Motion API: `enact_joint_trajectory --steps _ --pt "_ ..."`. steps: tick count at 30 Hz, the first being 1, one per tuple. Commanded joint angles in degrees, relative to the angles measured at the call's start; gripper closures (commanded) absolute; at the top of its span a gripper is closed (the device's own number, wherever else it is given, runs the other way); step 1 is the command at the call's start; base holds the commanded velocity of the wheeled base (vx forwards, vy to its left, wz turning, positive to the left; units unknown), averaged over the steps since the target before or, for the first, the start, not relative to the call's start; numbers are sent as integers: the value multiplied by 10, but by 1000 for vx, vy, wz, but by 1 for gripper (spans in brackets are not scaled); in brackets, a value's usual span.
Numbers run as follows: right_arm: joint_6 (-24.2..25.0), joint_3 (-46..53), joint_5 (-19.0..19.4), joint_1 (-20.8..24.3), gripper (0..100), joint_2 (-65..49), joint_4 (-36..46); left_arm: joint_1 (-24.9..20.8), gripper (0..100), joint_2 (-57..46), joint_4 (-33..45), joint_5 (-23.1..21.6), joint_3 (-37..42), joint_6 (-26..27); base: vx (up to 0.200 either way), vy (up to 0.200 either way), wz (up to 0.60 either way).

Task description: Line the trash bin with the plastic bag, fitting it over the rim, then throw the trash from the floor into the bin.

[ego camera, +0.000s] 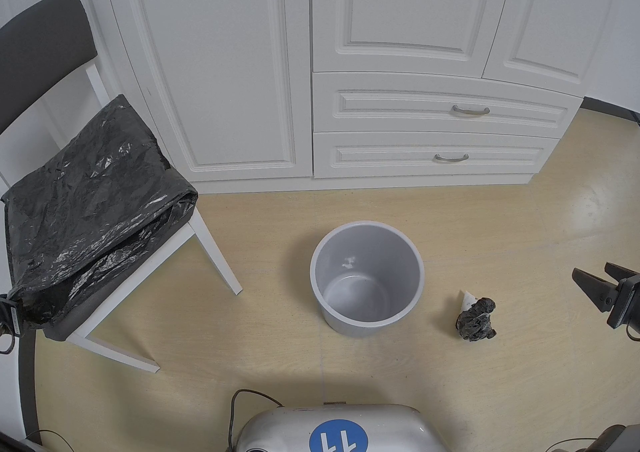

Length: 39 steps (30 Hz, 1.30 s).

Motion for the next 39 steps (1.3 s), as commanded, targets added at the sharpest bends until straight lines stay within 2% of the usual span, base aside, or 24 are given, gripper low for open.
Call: enact_joint_trajectory --steps 1,6,8,11,12,13,14,15,16,17,19,21,22,23,24,25,26,27,29,33,34,39 --pt "0 2 1 0 0 1 0 -3 100 -3 0 0 4 0 0 0 0" --pt "5 4 1 -1 0 13 -1 -10 100 -3 -1 -1 5 -1 0 0 0" --pt "16 -5 0 0 0 10 -2 -11 100 -13 -3 -14 7 -5 0 0 0" --pt "9 -18 -1 4 0 11 -22 -10 100 -30 -7 -52 9 -11 0 0 0" --pt "1 -21 -1 17 0 13 -51 -10 100 -52 -6 -89 12 -23 0 0 0" --pt "1 -21 -1 17 0 13 -51 -10 100 -52 -6 -89 12 -23 0 0 0" --pt "-16 -23 -4 41 0 20 -81 -12 100 -91 -2 -135 19 -46 0 0 0" --pt "-26 -23 -10 50 0 27 -93 -16 100 -106 0 -150 20 -56 0 0 0" --pt "-35 -24 -17 58 0 32 -98 -31 100 -133 4 -174 22 -76 0 0 0" --pt "-42 -25 -23 67 0 36 -101 -40 100 -144 4 -181 23 -87 0 0 0" --pt "-46 -28 -50 107 0 55 -102 -90 100 -186 7 -194 22 -144 0 0 0" --pt "-46 -28 -50 107 0 55 -102 -90 100 -186 7 -194 22 -144 0 0 0" --pt "-42 -34 -87 154 0 87 -105 -168 100 -229 5 -197 17 -220 0 0 0" --pt "-30 -41 -116 176 0 110 -112 -237 100 -261 1 -197 11 -280 0 0 0" --pt "-21 -42 -132 186 0 123 -121 -280 100 -280 2 -197 4 -315 0 0 0" --pt "-12 -41 -142 196 0 134 -133 -323 100 -299 3 -194 -2 -347 0 0 0" --pt "-12 -41 -142 196 0 134 -133 -323 100 -299 3 -194 -2 -347 0 0 0" --pt "-7 -36 -152 211 0 145 -152 -379 100 -322 4 -190 -13 -384 0 0 0" --pt "-9 -27 -155 220 0 152 -165 -433 100 -349 4 -190 -30 -420 0 0 0" --pt "-14 -26 -155 242 0 150 -167 -463 100 -375 4 -191 -35 -440 0 0 0" --pt "-17 -33 -151 260 0 152 -167 -471 100 -388 0 -191 -35 -448 0 0 0" --pt "-45 -83 -149 282 0 195 -168 -470 100 -388 -7 -192 -36 -456 0 0 0"
